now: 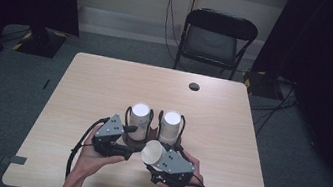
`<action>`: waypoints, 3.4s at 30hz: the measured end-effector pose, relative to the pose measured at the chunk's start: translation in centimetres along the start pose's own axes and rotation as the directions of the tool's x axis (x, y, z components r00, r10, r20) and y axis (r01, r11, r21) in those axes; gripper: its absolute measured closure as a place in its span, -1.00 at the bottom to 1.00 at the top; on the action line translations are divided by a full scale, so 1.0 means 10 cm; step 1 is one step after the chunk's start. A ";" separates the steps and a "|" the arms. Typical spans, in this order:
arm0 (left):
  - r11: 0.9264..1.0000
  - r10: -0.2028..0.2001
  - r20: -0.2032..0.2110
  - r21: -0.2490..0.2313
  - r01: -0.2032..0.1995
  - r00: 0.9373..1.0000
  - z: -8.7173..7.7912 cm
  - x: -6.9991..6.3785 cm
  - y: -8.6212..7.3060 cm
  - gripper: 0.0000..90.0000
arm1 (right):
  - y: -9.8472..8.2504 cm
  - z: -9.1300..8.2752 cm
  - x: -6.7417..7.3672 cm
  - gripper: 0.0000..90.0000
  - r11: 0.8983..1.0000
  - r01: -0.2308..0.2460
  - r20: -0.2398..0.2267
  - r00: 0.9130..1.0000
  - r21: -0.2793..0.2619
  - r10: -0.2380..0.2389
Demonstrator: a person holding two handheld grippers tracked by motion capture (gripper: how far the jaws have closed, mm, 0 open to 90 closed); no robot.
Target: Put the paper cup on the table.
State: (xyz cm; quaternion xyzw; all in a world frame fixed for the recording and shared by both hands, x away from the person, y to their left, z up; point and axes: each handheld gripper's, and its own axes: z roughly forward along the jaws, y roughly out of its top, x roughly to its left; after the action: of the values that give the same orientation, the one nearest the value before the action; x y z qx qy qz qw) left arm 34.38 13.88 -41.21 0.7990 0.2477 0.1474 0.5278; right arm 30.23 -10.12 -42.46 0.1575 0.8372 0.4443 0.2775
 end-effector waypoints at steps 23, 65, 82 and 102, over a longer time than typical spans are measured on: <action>0.996 -0.031 -0.115 -0.090 0.020 0.993 -0.22 0.13 -0.22 -0.44 | -0.31 -0.25 -0.27 -0.35 0.972 -0.224 0.059 0.972 -0.072 0.228; 0.987 -0.142 -0.410 -0.126 0.098 0.901 -0.30 0.20 -0.84 -0.66 | -0.85 -0.21 -1.36 -0.35 0.847 -0.497 0.320 0.785 -0.187 0.531; 0.982 -0.172 -0.420 -0.142 0.122 0.891 -0.24 0.22 -1.01 -0.64 | -1.23 0.26 -1.61 -0.38 0.815 -0.566 0.359 0.740 -0.125 0.569; 0.981 -0.164 -0.453 -0.165 0.098 0.876 -0.26 0.19 -1.02 -0.65 | -1.31 0.18 -1.51 -0.43 0.804 -0.592 0.356 0.741 -0.054 0.570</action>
State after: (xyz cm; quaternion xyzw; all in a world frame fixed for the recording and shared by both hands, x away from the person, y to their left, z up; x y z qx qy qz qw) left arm 32.22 20.19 -49.58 0.6837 0.4096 0.3148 0.5155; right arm 43.13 -23.86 -49.25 0.4964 0.6953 0.4462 0.2665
